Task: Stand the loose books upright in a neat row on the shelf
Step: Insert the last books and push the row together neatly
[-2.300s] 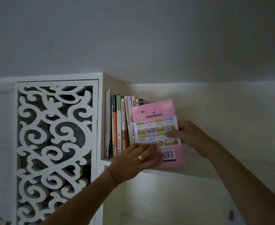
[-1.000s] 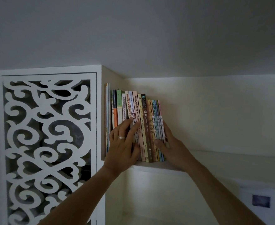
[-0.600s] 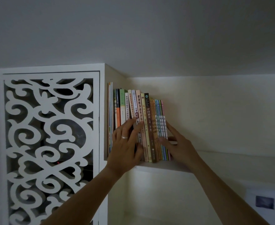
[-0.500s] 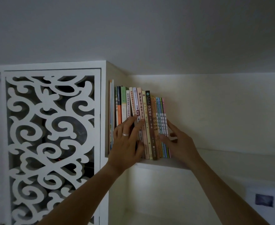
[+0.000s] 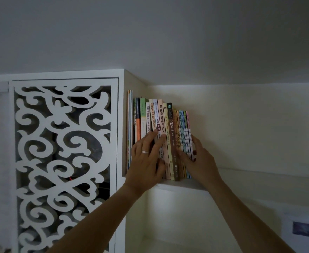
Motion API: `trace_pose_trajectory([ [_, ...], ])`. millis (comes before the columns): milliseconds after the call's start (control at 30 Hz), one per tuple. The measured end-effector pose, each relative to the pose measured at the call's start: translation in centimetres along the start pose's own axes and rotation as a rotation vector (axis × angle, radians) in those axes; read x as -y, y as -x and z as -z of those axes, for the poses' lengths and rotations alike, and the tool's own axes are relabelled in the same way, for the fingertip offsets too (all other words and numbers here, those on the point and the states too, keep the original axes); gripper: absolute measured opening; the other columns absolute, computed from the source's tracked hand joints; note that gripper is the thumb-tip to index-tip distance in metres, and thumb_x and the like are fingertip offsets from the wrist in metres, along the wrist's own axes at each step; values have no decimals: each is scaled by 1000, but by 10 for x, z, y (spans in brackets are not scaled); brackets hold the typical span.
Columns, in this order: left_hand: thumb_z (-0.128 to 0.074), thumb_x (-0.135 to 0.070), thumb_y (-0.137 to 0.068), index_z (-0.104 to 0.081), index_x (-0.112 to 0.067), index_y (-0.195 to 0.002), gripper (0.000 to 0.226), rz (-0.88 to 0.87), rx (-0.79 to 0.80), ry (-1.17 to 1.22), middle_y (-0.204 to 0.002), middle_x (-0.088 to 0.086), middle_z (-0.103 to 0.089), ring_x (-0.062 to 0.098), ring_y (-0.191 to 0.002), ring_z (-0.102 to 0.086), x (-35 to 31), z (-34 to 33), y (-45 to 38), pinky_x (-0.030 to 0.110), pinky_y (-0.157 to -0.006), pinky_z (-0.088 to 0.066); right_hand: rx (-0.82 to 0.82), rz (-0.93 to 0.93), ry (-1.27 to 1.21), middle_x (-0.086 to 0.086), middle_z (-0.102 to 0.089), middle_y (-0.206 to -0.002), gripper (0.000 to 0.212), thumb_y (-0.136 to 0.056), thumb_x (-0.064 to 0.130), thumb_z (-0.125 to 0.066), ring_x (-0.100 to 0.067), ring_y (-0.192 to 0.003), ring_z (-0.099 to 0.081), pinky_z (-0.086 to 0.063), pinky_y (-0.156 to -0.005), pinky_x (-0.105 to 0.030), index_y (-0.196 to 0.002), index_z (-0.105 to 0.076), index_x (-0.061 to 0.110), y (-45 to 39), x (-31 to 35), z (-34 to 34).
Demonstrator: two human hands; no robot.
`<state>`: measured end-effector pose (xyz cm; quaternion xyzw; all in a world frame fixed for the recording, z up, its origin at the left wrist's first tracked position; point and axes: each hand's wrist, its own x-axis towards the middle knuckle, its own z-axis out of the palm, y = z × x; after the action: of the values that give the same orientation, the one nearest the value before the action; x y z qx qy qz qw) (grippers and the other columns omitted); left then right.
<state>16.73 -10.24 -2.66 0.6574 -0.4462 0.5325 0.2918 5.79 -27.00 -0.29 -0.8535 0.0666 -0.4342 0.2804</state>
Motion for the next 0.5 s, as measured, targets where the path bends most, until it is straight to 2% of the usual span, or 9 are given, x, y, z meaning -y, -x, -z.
trace_pose_trajectory([
  [100,-49,-38,-94,-37,-19,-155,65,-3,-2,9,-160,7,-31,23,-148,-31,0,0,1,42,-121,-26,107,-16,-57,13,-62,-132,51,-102,54,-45,4,-100,-61,-55,-84,-25,-150,-29,52,5,4,12],
  [167,-49,-39,-94,-37,-20,-154,65,0,0,15,-160,5,-31,22,-149,-31,0,0,1,44,-121,-27,166,-61,-73,6,-58,-140,58,-103,48,-47,1,-102,-57,-51,-84,-21,-157,-24,47,7,1,22],
  [233,-48,-39,-94,-37,-20,-154,64,-2,6,24,-160,5,-31,22,-149,-30,0,-1,2,44,-122,-27,156,-108,-96,3,-58,-141,64,-101,47,-54,-6,-102,-58,-51,-79,-19,-157,-25,45,7,-2,27],
  [333,-49,-38,-95,-34,-21,-154,63,37,4,87,-161,6,-29,18,-150,-28,0,-2,2,45,-122,-29,91,-84,-79,7,-62,-134,59,-101,46,-53,4,-90,-57,-42,-70,-6,-156,-31,42,10,4,19],
  [433,-51,-34,-96,-31,-15,-153,63,109,-21,241,-160,10,-28,25,-150,-30,-1,-2,2,53,-118,-37,78,-76,-145,27,-62,-116,49,-96,61,-48,12,-92,-62,-45,-68,-2,-142,-34,53,15,15,12],
  [467,-49,-33,-97,-31,-13,-153,61,119,-32,267,-160,9,-28,26,-149,-32,-1,-2,2,54,-117,-39,85,-79,-158,27,-62,-117,58,-89,70,-52,7,-100,-65,-49,-72,-5,-141,-34,53,16,18,9],
  [500,-47,-32,-99,-31,-13,-153,59,123,-42,276,-159,9,-28,26,-148,-32,-1,-2,3,55,-116,-40,85,-68,-153,22,-62,-124,80,-79,80,-58,-2,-108,-66,-56,-80,-16,-147,-29,50,16,18,4],
])
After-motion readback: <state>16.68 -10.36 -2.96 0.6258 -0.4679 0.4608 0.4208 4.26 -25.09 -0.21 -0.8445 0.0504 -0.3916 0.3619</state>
